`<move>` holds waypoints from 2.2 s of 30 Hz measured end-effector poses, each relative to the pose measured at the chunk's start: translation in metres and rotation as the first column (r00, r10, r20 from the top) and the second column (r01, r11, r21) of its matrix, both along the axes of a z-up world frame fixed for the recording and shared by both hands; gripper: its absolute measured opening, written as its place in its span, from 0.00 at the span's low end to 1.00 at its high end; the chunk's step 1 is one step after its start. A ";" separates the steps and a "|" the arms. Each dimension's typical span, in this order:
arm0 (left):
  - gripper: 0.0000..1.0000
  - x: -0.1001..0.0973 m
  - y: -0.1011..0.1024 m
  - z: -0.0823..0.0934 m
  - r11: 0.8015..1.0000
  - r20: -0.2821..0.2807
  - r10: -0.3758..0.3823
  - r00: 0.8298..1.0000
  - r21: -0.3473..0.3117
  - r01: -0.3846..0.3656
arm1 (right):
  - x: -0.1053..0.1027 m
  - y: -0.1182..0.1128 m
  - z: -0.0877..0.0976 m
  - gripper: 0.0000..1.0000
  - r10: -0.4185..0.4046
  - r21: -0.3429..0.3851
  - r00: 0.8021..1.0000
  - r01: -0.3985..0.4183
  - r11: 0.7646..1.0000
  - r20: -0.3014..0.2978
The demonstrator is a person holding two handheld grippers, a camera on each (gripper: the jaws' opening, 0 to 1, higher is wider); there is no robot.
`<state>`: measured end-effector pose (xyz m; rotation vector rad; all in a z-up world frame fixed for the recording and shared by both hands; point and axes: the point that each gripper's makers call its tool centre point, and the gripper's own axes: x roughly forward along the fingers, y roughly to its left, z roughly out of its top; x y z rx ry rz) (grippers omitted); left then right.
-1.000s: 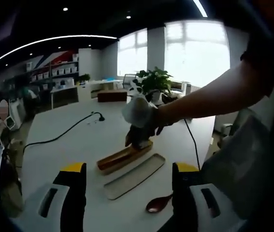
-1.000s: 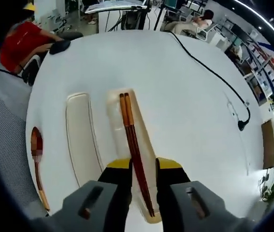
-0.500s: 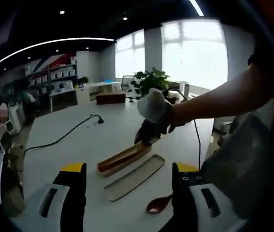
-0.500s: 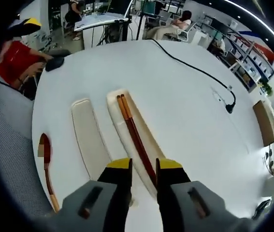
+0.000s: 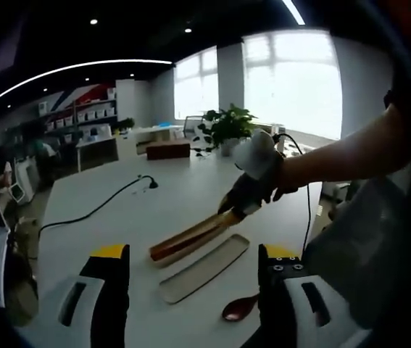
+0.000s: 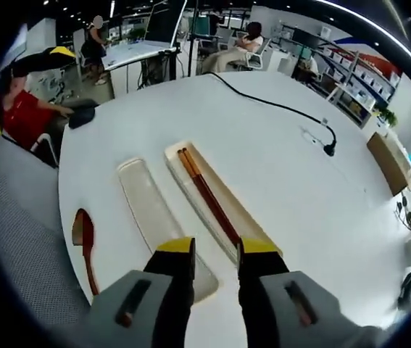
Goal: Arrange the utensils inside the cutlery case until each visible utensil rests in its matching compartment.
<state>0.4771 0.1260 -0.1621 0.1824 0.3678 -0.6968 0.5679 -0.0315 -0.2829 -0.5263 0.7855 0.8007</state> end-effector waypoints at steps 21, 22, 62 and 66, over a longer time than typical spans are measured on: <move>0.74 -0.002 0.003 -0.008 0.999 -0.030 0.006 1.000 0.041 -0.005 | -0.038 0.022 0.035 0.23 0.025 0.127 1.000 -0.024 0.992 -0.008; 0.74 -0.002 0.002 -0.008 0.999 -0.031 0.000 1.000 0.043 0.001 | -0.041 0.022 0.035 0.23 0.029 0.127 1.000 -0.028 0.992 -0.011; 0.74 -0.004 0.002 -0.006 0.998 -0.011 -0.009 1.000 0.066 0.010 | -0.140 0.043 -0.021 0.24 0.335 0.013 0.902 -0.344 0.939 -0.274; 0.74 -0.003 0.003 -0.006 0.998 -0.012 -0.007 1.000 0.066 0.008 | -0.146 0.039 -0.031 0.24 0.359 -0.028 0.882 -0.385 0.923 -0.305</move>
